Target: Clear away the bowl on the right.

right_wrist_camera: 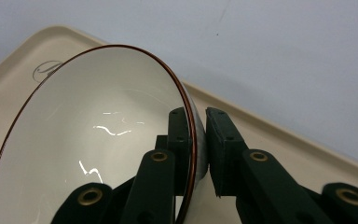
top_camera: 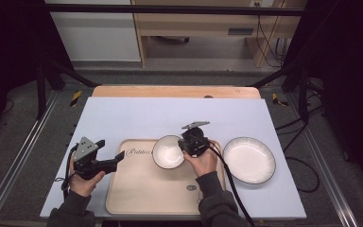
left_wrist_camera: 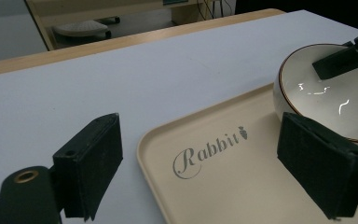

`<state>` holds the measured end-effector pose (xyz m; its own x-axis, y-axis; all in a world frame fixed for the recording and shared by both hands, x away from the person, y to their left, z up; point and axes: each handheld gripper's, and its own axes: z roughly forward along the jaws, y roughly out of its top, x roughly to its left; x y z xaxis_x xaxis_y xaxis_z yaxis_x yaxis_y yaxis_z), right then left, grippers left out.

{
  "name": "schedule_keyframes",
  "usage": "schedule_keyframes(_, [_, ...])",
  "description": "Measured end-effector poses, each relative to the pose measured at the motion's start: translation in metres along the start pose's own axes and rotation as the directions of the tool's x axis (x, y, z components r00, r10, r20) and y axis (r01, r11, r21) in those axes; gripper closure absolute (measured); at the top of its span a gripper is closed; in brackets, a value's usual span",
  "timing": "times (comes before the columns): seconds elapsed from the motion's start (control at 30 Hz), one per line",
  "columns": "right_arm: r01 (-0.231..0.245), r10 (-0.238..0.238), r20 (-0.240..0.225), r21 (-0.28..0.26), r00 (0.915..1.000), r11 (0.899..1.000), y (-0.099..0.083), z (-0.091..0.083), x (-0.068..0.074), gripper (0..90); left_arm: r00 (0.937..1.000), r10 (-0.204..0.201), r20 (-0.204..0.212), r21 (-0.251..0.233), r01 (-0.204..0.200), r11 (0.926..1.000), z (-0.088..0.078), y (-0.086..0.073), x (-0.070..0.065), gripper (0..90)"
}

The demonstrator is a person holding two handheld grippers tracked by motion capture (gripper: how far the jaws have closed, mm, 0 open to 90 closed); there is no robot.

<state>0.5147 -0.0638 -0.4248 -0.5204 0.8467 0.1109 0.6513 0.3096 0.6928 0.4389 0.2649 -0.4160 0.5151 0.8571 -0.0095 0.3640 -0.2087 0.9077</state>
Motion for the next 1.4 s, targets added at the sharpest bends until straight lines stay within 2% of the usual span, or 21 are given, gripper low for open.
schedule_keyframes(0.6, [-0.030, 0.030, -0.013, 0.012, 0.9995, 0.999, -0.003, 0.006, -0.005, 80.6, 1.0000, 0.002, 0.002, 0.002, -0.002, 1.0000, 0.000, 0.000, -0.001, 13.6])
schedule_keyframes(0.8, [-0.052, 0.053, -0.019, 0.018, 0.9984, 0.998, -0.005, 0.008, -0.009, 81.1, 1.0000, 0.004, 0.001, 0.005, -0.004, 1.0000, 0.001, 0.000, -0.001, 13.7])
schedule_keyframes(1.13, [-0.065, 0.065, -0.016, 0.028, 0.9978, 0.998, -0.008, 0.012, -0.014, 81.8, 1.0000, 0.004, 0.000, 0.006, -0.004, 1.0000, 0.001, 0.000, -0.001, 13.7])
schedule_keyframes(1.4, [-0.056, 0.057, -0.012, 0.033, 0.9983, 0.998, -0.010, 0.013, -0.016, 81.7, 1.0000, 0.005, 0.000, 0.006, -0.005, 1.0000, 0.001, 0.000, -0.001, 13.7])
